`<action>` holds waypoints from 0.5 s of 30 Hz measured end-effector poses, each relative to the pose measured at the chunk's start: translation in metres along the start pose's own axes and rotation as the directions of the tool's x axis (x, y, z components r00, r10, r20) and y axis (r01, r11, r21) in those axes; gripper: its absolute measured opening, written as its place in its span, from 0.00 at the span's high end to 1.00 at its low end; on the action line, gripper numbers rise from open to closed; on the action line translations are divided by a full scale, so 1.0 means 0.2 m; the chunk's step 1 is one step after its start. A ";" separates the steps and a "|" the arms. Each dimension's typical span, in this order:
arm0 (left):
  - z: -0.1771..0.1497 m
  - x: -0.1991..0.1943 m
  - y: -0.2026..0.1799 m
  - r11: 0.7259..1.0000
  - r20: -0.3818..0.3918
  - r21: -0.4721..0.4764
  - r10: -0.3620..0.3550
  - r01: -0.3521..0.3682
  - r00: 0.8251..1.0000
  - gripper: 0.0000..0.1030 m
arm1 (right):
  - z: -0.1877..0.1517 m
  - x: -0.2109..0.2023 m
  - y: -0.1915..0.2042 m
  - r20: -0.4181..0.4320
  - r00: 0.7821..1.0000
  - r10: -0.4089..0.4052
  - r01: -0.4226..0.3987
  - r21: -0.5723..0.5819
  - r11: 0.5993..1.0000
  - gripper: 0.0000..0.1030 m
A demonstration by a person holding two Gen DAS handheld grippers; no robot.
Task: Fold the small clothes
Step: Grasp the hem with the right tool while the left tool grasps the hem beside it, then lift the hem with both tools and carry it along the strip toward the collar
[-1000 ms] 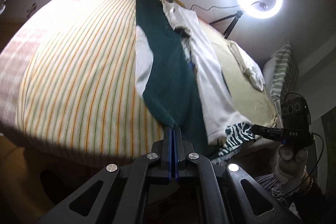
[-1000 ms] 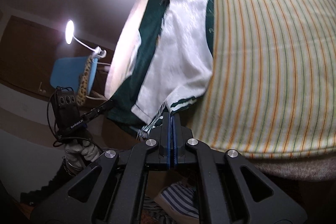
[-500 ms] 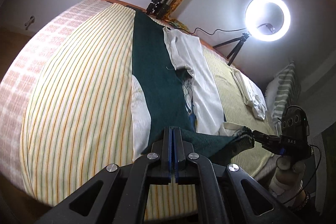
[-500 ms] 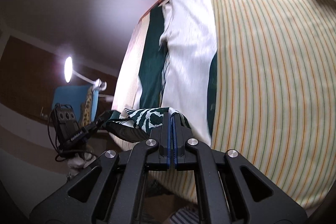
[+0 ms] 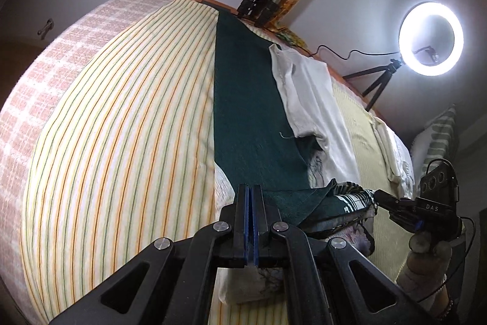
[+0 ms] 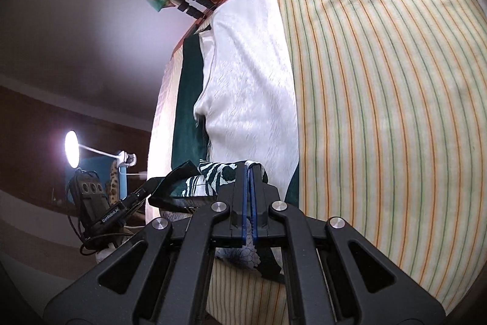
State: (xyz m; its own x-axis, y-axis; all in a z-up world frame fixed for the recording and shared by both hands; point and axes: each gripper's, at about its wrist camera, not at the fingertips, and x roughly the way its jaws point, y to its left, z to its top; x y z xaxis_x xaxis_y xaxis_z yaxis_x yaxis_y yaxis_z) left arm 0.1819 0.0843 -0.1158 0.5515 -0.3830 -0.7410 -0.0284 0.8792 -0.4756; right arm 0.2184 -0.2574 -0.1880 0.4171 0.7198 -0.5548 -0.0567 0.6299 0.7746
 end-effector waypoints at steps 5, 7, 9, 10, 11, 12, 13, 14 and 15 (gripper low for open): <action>0.06 0.06 0.02 1.000 0.004 0.009 0.026 -0.026 1.000 1.00 | 0.07 0.04 -0.04 0.006 1.000 -0.009 0.009 0.029 1.000 0.98; 0.07 0.07 0.03 1.000 0.013 0.007 0.023 -0.023 1.000 0.98 | 0.08 0.06 -0.03 0.010 1.000 -0.020 0.020 0.022 1.000 0.97; 0.08 0.06 0.03 0.998 0.030 0.006 0.063 -0.064 0.998 0.82 | 0.10 0.06 -0.03 0.024 0.998 -0.059 0.059 0.007 0.998 0.95; 0.08 0.05 0.03 0.997 0.044 0.009 0.076 -0.076 0.996 0.73 | 0.11 0.06 -0.03 0.023 0.997 -0.080 0.080 0.008 0.997 0.92; 0.08 0.01 0.03 0.996 0.065 0.013 0.084 -0.085 0.994 0.73 | 0.13 0.04 -0.03 0.020 0.995 -0.097 0.096 0.014 0.995 0.82; 0.08 -0.01 0.03 0.996 0.079 0.023 0.086 -0.088 0.993 0.73 | 0.14 0.02 -0.03 0.032 0.994 -0.102 0.102 0.017 0.995 0.78; 0.07 -0.04 0.02 0.995 0.091 0.040 0.086 -0.090 0.992 0.73 | 0.14 -0.03 -0.02 0.062 0.993 -0.099 0.099 0.010 0.995 0.77; 0.07 -0.07 0.01 0.994 0.099 0.056 0.083 -0.089 0.992 0.73 | 0.13 -0.05 -0.01 0.074 0.993 -0.096 0.097 -0.011 0.995 0.77; 0.05 -0.08 -0.01 0.993 0.101 0.072 0.083 -0.090 0.991 0.73 | 0.13 -0.08 0.01 0.074 0.993 -0.091 0.094 -0.038 0.995 0.77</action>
State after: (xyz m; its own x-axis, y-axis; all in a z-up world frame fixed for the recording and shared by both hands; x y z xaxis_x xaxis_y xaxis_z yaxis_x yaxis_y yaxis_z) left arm 0.1818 0.0925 -0.0973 0.6290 -0.2782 -0.7259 -0.0183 0.9282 -0.3716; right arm 0.2346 -0.2744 -0.1702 0.4862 0.6359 -0.5994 -0.0511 0.7054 0.7069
